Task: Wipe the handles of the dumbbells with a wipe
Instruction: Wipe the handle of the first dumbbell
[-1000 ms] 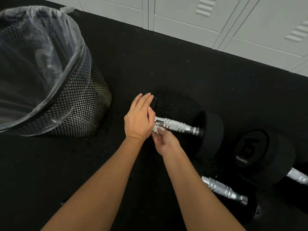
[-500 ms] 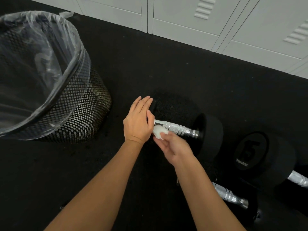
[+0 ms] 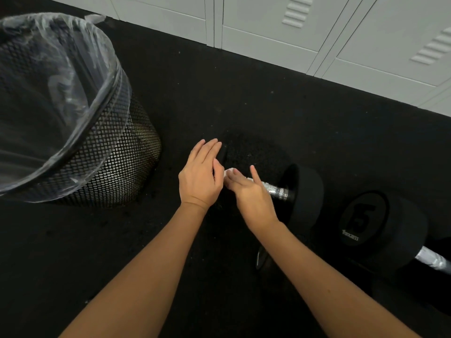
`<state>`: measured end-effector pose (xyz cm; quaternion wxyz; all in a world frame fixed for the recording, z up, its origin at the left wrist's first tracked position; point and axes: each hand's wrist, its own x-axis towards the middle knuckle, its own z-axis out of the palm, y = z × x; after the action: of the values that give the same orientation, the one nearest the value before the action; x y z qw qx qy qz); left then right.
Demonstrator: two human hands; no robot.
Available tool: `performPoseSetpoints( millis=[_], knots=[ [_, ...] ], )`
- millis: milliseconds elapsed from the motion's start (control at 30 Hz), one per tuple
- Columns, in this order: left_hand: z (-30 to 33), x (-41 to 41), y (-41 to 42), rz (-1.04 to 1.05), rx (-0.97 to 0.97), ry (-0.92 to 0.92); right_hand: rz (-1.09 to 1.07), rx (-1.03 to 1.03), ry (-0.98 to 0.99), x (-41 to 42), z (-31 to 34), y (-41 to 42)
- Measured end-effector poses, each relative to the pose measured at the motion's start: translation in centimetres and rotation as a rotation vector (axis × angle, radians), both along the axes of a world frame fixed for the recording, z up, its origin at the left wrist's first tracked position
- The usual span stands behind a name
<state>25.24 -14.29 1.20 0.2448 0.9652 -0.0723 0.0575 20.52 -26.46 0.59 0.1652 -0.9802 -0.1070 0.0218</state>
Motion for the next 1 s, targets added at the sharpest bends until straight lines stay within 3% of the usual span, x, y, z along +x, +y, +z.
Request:
performPoseSetpoints(
  millis=[133, 300, 467, 633, 833, 1000],
  knots=[
    [0.0, 0.0, 0.0, -0.006, 0.009, -0.002, -0.037, 0.020, 0.104, 1.2, 1.3, 1.2],
    [0.0, 0.0, 0.0, -0.010, 0.002, 0.002, 0.096, 0.006, 0.066, 0.5, 1.2, -0.5],
    [0.0, 0.0, 0.0, -0.015, 0.007, 0.003, -0.013, 0.034, 0.110, 1.2, 1.8, 0.7],
    [0.3, -0.1, -0.1, -0.009, -0.003, -0.004, 0.206, -0.018, 0.080, 0.1, 0.9, -1.3],
    [0.2, -0.1, -0.1, -0.010, 0.015, -0.002, -0.076, 0.077, 0.105, 1.8, 1.4, -0.5],
    [0.1, -0.1, 0.0, -0.010, 0.012, 0.001, -0.021, 0.073, 0.113, 1.5, 1.8, -0.3]
  ],
)
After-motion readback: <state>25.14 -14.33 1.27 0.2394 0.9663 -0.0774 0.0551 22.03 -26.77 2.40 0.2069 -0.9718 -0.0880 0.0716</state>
